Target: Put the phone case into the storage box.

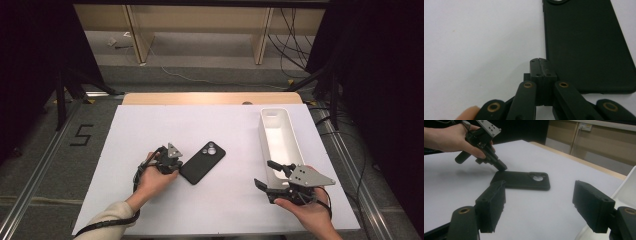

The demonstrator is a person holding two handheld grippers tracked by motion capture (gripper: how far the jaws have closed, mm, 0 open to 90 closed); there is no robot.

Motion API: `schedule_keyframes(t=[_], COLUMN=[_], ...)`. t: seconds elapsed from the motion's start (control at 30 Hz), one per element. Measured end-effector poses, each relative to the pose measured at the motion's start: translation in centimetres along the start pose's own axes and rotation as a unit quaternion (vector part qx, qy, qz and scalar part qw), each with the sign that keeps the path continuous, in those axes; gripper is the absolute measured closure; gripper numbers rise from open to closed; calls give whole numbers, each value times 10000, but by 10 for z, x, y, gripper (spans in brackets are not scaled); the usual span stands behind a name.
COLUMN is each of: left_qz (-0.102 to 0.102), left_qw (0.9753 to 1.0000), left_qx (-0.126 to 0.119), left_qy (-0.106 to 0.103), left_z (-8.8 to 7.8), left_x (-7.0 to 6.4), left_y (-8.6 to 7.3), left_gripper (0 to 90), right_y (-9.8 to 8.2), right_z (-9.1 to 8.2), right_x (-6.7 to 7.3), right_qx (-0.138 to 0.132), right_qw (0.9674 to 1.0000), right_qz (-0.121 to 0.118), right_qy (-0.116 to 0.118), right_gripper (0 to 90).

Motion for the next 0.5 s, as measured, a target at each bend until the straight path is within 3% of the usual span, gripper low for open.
schedule_keyframes(t=[0.5], left_qz=[-91], left_qw=[9999], left_qx=[2], left_qy=[-93], left_z=[-3], left_x=[-3], left_y=[-1], left_gripper=[897], right_y=[0], right_z=[-1], right_x=[-1], right_qx=[14], right_qw=[10000], right_qz=[-17], right_qy=[-20], right_gripper=[276])
Point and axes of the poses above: each handheld gripper's, and its own axes: z roughly forward along the jaws, y roughly out of its top, x roughly to its left, the point moved 2 cm from there along z, roughly forward along the jaws, and after that the axes turned 9 degrees about -x, right-handed, at the moved point
